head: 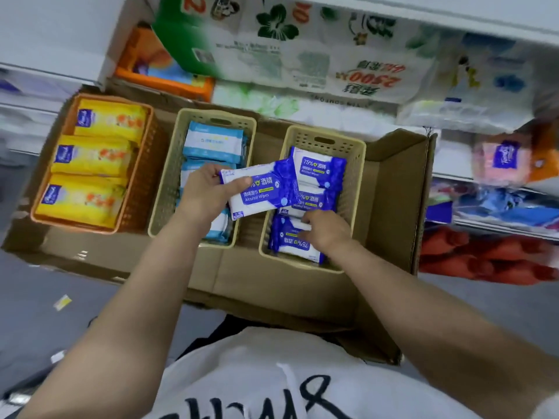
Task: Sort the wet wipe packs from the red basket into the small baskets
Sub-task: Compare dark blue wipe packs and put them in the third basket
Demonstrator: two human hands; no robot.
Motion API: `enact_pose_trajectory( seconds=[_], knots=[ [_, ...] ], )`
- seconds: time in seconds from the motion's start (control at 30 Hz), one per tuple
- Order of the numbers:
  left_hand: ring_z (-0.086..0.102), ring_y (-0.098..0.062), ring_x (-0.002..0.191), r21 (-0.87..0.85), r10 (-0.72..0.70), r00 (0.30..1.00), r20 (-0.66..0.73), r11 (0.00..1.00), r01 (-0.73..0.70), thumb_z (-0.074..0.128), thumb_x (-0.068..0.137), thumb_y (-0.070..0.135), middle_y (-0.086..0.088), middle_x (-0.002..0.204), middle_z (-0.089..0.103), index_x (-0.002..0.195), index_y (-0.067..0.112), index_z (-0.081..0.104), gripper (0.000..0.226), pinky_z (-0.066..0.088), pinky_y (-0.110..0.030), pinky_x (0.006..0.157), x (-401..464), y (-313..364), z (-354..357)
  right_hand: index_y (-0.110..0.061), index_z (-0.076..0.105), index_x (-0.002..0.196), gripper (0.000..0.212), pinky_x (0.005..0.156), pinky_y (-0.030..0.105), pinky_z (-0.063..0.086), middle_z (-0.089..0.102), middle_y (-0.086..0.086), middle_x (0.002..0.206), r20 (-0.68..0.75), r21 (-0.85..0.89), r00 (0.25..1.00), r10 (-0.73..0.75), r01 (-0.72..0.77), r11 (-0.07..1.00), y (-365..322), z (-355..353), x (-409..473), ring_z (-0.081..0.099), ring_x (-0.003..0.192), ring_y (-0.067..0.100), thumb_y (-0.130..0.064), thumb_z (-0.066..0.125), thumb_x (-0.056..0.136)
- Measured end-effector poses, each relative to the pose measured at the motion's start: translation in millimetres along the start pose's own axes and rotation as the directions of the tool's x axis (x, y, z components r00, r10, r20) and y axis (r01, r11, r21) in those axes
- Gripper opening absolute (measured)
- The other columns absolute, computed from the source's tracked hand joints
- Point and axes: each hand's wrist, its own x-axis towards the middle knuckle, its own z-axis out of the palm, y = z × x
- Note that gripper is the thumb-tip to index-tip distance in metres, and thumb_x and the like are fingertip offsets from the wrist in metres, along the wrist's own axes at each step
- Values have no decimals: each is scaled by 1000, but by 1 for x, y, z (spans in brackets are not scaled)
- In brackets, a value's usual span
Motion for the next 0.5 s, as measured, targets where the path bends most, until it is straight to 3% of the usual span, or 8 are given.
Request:
enact_pose_trajectory(
  seconds=[0.1, 0.2, 0.3, 0.37, 0.43, 0.5],
  knots=[
    [72, -9, 71, 37, -6, 1000, -16, 999, 6, 81, 78, 22, -6, 92, 74, 104, 3, 56, 40, 56, -23, 56, 1, -6, 2, -18, 54, 129, 44, 84, 37, 51, 60, 7, 126, -104, -161, 993, -57, 39, 986, -4, 8, -3, 55, 117, 27, -34, 66, 90],
    [72, -8, 71, 70, -1, 1000, -21, 998, 3, 82, 78, 22, -5, 90, 73, 95, 9, 57, 32, 55, -22, 55, 3, -12, 4, -14, 49, 131, 50, 91, 37, 49, 52, 8, 130, -230, -179, 967, -106, 65, 982, -3, 4, -7, 47, 123, 26, -34, 68, 89],
    [72, -9, 71, 144, -17, 999, 30, 989, 12, 82, 78, 22, -4, 88, 73, 94, 11, 60, 30, 54, -23, 53, 6, -13, 9, -16, 57, 112, 27, 79, 32, 48, 61, 4, 114, -485, 202, 873, 49, 58, 978, 1, -26, -7, 57, 107, 22, -33, 64, 92],
    [73, -10, 70, 190, -33, 992, 124, 982, 8, 83, 76, 21, -4, 84, 75, 94, 10, 61, 31, 55, -23, 53, 8, -9, 17, -19, 60, 111, 22, 80, 26, 47, 64, -2, 111, -538, 415, 839, 84, 177, 892, -1, -54, -6, 60, 103, 15, -31, 64, 92],
    [73, -11, 69, 213, -28, 972, 234, 977, -23, 84, 74, 19, -3, 81, 76, 93, 11, 62, 30, 52, -20, 50, 11, -2, 28, -25, 63, 113, 25, 87, 22, 46, 65, -13, 110, -391, 525, 918, -69, 284, 803, -9, -84, -6, 60, 105, 5, -35, 67, 90],
    [74, -11, 72, 213, -5, 953, 304, 975, -63, 84, 74, 21, 0, 83, 77, 95, 13, 62, 32, 52, -19, 52, 16, 5, 41, -31, 65, 108, 24, 82, 21, 47, 65, -18, 102, -110, 448, 960, -257, 278, 850, -19, -106, -4, 61, 101, 4, -40, 70, 87]
  ],
)
